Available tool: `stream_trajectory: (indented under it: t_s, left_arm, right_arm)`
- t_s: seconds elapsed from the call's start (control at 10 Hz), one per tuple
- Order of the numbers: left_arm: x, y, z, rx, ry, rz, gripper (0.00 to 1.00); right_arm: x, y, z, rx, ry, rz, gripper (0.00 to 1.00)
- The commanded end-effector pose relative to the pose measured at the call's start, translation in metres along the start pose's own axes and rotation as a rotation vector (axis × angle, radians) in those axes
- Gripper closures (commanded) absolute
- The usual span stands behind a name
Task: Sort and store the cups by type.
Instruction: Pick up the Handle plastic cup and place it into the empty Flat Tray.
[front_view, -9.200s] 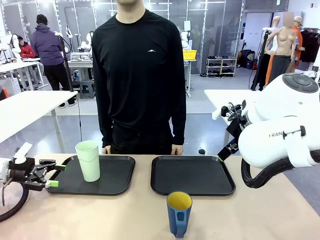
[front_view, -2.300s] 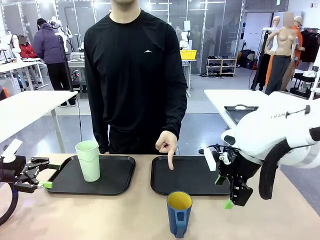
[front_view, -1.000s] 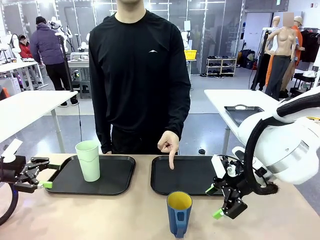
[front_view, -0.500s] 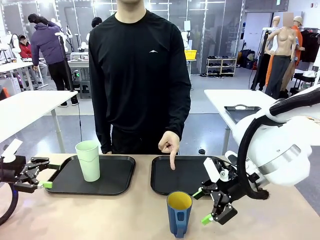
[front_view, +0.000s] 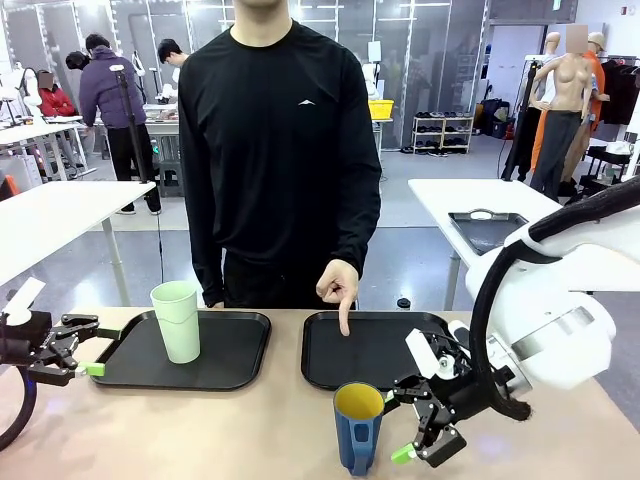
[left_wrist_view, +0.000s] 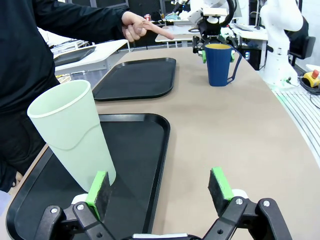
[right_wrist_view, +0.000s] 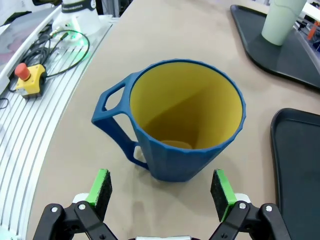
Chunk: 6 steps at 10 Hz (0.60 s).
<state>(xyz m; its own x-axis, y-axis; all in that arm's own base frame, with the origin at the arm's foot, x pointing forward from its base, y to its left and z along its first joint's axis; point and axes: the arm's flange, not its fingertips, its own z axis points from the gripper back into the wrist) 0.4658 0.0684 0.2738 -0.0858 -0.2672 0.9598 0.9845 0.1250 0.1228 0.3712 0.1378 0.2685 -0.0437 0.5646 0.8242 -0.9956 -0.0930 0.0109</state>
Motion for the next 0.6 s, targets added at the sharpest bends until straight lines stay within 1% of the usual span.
stream_trajectory:
  t_s: [0.0, 0.1, 0.5]
  left_arm:
    - [0.0, 0.004, -0.001, -0.003, 0.007, -0.001, 0.0]
    - [0.0, 0.004, -0.001, -0.003, 0.007, -0.001, 0.0]
    - [0.0, 0.004, -0.001, -0.003, 0.007, -0.001, 0.0]
  right_arm:
    - [-0.008, -0.005, -0.011, -0.048, -0.053, 0.033, 0.0]
    - [-0.009, -0.006, -0.013, -0.064, -0.058, 0.042, 0.0]
    - [-0.014, -0.01, -0.023, -0.05, -0.139, 0.041, 0.0]
